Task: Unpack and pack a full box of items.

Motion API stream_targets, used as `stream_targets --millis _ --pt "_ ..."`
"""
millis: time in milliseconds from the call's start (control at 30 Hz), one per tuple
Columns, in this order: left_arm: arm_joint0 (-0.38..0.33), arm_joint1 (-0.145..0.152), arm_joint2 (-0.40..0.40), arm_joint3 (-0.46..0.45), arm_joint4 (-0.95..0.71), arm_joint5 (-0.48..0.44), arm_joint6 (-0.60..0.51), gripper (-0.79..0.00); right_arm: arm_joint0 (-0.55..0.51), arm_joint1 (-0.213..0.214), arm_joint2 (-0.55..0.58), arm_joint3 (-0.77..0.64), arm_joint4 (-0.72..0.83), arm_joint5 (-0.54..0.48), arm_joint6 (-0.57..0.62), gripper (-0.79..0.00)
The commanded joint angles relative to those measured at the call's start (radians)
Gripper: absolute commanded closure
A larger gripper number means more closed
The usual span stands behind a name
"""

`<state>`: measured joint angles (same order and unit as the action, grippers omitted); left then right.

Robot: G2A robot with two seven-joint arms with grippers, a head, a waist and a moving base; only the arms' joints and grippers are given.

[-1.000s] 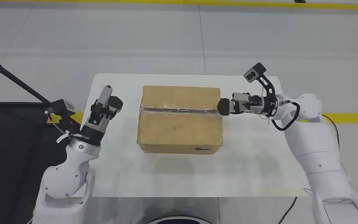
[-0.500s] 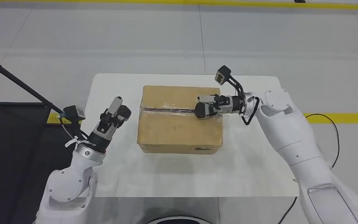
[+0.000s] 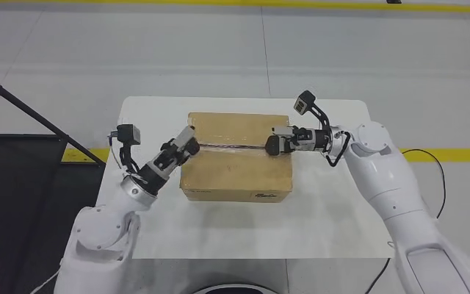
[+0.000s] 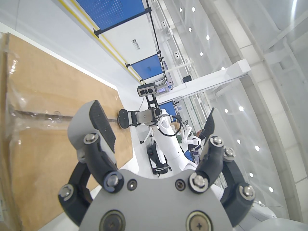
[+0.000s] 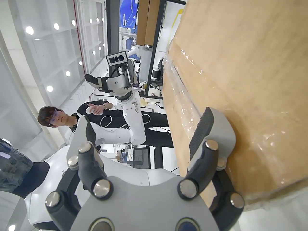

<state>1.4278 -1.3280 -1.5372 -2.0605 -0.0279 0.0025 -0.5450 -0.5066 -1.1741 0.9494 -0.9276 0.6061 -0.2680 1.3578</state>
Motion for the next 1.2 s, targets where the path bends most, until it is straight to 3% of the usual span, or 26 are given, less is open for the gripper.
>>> stream_targets --millis 0,367,667,933,1167 --pt "-0.041 0.000 0.033 0.034 0.003 0.021 -0.013 -0.785 -0.004 0.002 0.003 -0.004 -0.006 0.006 0.000 -0.785" --pt "-0.221 -0.005 0.159 0.262 -0.100 0.050 -0.105 -0.785 -0.013 0.004 0.019 -0.004 -0.013 0.022 0.012 -0.785" --pt "-0.287 -0.011 0.214 0.367 -0.132 0.076 -0.045 -0.785 -0.008 0.001 0.025 0.013 -0.007 0.019 0.028 -0.785" --pt "-0.298 -0.009 0.253 0.377 -0.035 0.107 0.015 -0.785 -0.006 -0.002 0.028 0.019 -0.005 0.014 0.035 -0.785" --pt "-0.252 0.001 0.201 0.351 -0.036 0.098 0.040 -0.785 -0.001 -0.008 0.021 0.019 -0.009 0.017 0.036 -0.785"
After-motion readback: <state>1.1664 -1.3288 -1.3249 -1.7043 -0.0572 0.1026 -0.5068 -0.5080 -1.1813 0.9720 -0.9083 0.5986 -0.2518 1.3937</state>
